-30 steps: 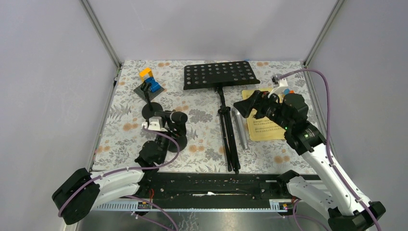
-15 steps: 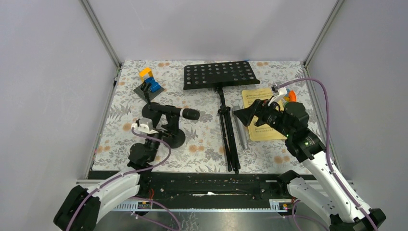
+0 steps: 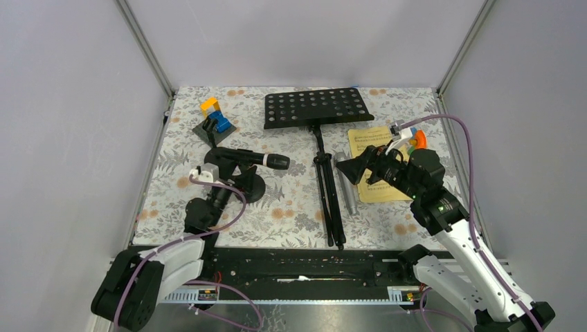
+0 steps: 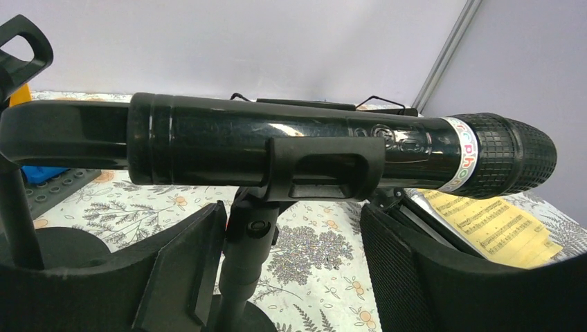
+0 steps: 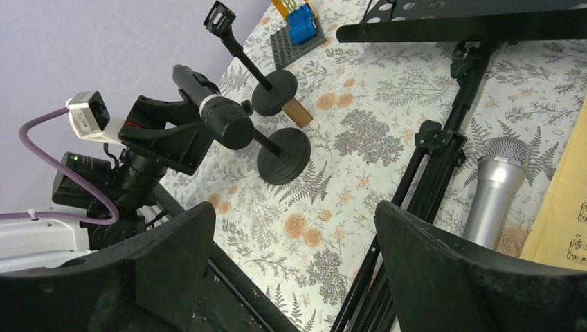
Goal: Pack up the instrument practice props
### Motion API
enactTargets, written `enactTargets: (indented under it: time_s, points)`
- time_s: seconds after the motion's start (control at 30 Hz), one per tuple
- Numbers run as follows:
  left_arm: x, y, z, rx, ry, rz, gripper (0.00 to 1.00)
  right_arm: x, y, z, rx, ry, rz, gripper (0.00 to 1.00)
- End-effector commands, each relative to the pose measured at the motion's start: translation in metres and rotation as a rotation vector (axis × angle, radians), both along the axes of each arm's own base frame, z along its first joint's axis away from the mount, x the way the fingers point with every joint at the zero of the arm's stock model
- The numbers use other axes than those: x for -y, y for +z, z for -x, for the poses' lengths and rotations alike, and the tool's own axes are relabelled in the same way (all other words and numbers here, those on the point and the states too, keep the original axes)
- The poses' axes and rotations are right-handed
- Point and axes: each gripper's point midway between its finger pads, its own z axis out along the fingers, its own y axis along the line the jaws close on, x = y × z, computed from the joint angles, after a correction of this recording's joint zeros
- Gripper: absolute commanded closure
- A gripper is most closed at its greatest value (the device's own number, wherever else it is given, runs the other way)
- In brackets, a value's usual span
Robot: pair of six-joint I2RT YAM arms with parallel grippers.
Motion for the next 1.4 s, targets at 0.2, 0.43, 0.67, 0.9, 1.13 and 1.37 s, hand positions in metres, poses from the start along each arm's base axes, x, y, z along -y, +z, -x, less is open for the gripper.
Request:
enactTargets:
  time_s: [0.2,0.43,0.67,0.9,1.13,1.37]
  points:
    - [-0.003,-0.017,0.005,0.027,-0.024,-0.033,0.27,-0.003,0.004,0.004,0.039,0.036,-0.007,0.08]
    - [-0.002,-0.012,-0.016,0.049,-0.061,-0.045,0.30,-0.003,0.001,0.007,0.038,0.043,-0.007,0.07]
    - [0.006,-0.003,-0.018,0.106,-0.133,-0.106,0.28,-0.002,-0.003,0.009,0.033,0.042,-0.010,0.07]
    - [-0.002,0.005,-0.019,0.146,-0.095,-0.130,0.25,-0.003,-0.007,0.010,0.018,0.046,-0.010,0.07]
    - [0.011,0.014,-0.027,0.182,-0.162,-0.155,0.32,-0.003,-0.012,0.010,0.003,0.045,-0.009,0.08]
    - [0.014,0.020,-0.031,0.199,-0.182,-0.154,0.38,-0.002,-0.015,0.011,0.000,0.043,-0.011,0.07]
